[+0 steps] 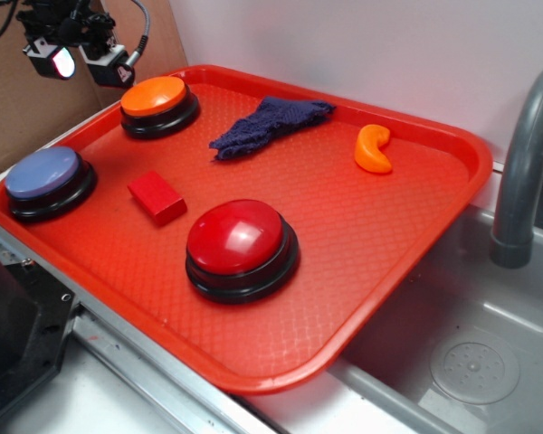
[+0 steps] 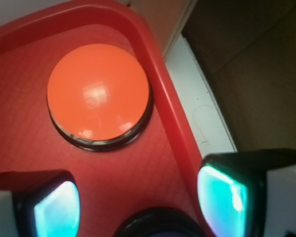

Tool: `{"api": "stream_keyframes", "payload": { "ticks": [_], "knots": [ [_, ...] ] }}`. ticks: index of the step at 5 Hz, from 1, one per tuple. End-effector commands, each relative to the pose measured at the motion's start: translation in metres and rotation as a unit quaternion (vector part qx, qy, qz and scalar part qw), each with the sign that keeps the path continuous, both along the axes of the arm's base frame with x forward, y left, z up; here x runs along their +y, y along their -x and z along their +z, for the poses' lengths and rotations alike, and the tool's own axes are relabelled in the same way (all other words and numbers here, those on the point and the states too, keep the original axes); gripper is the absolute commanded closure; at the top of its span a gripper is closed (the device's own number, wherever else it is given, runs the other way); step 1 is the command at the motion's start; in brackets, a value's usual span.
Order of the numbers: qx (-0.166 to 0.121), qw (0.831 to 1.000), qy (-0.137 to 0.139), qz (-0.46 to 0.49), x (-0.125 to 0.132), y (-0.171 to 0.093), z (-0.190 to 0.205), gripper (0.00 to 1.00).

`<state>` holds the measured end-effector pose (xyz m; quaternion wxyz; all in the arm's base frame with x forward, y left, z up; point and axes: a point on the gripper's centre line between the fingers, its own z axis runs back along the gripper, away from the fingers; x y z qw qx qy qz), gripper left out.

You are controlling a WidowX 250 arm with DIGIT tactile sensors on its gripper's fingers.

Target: Push the orange button.

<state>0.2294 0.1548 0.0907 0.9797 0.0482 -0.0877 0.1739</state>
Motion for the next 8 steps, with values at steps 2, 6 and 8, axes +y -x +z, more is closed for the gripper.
{"api": "stream_keyframes", "payload": {
  "ticks": [2,6,8],
  "knots": [
    [-0.047,0.997,-0.052,0.009,-0.003,-0.038,0.003,0.0],
    [-0.068,0.991,-0.052,0.106,0.011,-0.071,-0.022,0.0],
    [-0.044,0.995,-0.015,0.094,0.002,-0.069,-0.041,0.0]
  ]
}}
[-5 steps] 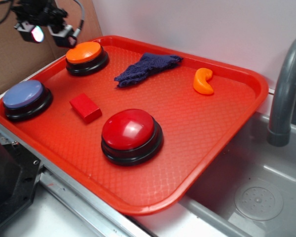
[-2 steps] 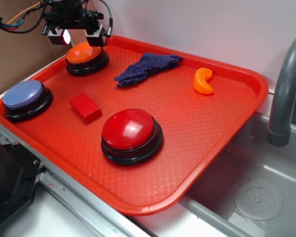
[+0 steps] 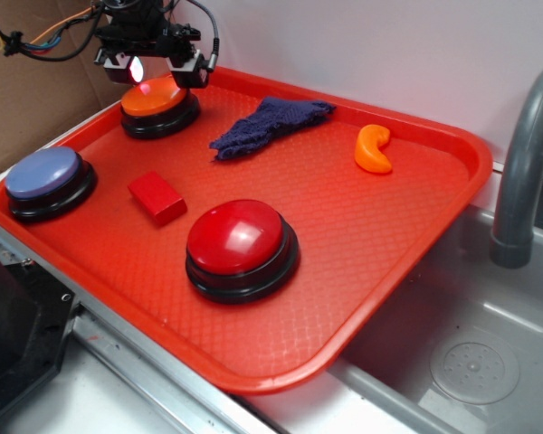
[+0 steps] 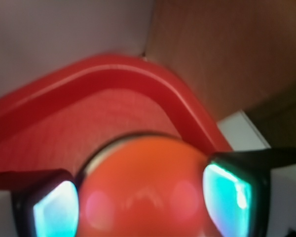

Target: Push the orange button.

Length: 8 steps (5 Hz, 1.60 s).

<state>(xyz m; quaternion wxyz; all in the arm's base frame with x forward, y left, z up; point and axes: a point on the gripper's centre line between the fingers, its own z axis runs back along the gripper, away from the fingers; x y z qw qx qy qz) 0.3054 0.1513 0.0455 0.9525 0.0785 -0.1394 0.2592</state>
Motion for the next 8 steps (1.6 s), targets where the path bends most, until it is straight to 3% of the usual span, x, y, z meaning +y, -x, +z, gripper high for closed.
{"api": "stream_keyframes", "payload": {
  "ticks": [1,2,4,5,8],
  "knots": [
    [0.002,1.0,0.028,0.009,0.002,0.01,0.01,0.0],
    [-0.007,1.0,0.03,0.001,-0.001,0.014,0.021,0.0],
    [-0.007,0.998,-0.009,-0.056,0.003,0.014,0.054,0.0],
    [-0.02,0.997,-0.014,-0.068,0.006,0.013,0.076,0.0],
    [-0.02,0.995,0.008,-0.097,-0.004,0.018,0.098,0.0]
  ]
}}
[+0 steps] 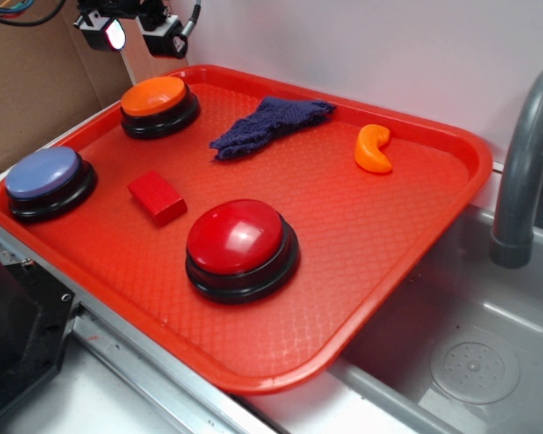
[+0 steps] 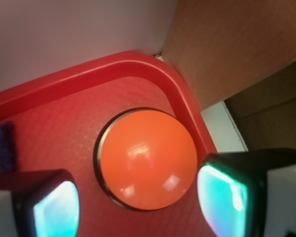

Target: Push the orange button.

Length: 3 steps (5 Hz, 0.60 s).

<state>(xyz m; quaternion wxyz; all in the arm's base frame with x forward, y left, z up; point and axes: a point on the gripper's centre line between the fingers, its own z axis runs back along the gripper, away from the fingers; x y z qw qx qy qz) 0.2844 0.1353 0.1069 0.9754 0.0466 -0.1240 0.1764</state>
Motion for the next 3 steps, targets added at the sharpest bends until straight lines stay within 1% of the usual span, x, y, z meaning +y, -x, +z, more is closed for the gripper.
{"api": "stream_keyframes", "payload": {
  "ticks": [1,3],
  "knots": [
    [-0.038,0.999,-0.013,-0.016,0.0096,-0.0022,0.0403,0.0],
    [-0.044,0.998,-0.015,-0.033,0.0023,0.0004,0.0479,0.0]
  ]
}}
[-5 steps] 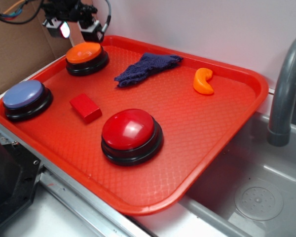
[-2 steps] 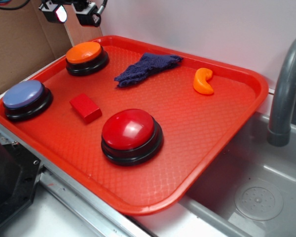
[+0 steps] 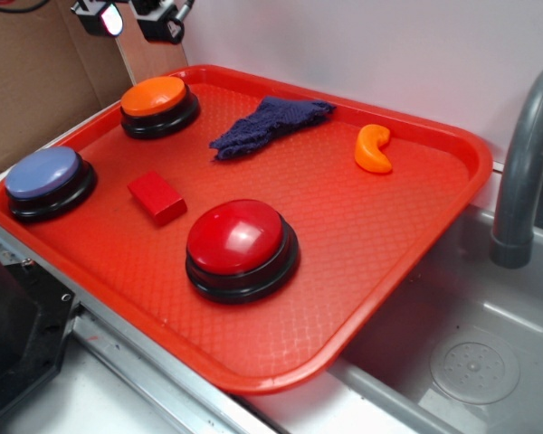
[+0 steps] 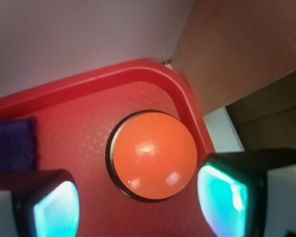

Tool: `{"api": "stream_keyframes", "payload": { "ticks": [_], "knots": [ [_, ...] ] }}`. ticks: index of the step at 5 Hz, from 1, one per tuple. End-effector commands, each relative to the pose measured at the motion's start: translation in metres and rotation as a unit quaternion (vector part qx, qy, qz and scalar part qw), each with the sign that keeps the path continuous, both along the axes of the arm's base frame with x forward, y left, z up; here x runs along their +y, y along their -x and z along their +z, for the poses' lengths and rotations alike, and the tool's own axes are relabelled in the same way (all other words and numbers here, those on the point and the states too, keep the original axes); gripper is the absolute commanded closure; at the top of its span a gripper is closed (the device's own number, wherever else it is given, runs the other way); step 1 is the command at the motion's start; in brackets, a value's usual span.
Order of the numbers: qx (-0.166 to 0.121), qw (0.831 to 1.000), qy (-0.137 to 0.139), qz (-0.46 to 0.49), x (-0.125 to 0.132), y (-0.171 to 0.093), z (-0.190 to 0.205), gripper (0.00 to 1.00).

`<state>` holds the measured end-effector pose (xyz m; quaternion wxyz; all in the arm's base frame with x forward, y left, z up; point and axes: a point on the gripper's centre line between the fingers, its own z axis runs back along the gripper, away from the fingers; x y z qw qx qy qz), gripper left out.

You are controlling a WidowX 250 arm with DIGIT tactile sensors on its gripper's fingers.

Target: Push the orange button.

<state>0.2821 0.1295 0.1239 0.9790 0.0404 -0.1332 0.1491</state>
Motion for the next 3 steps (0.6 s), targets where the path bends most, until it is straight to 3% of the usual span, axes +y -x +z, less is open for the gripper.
{"api": "stream_keyframes", "payload": {
  "ticks": [1,3],
  "knots": [
    [-0.039,0.999,-0.018,-0.012,0.003,-0.002,0.034,0.0],
    [-0.067,0.997,-0.014,-0.042,-0.012,-0.001,0.038,0.0]
  ]
}}
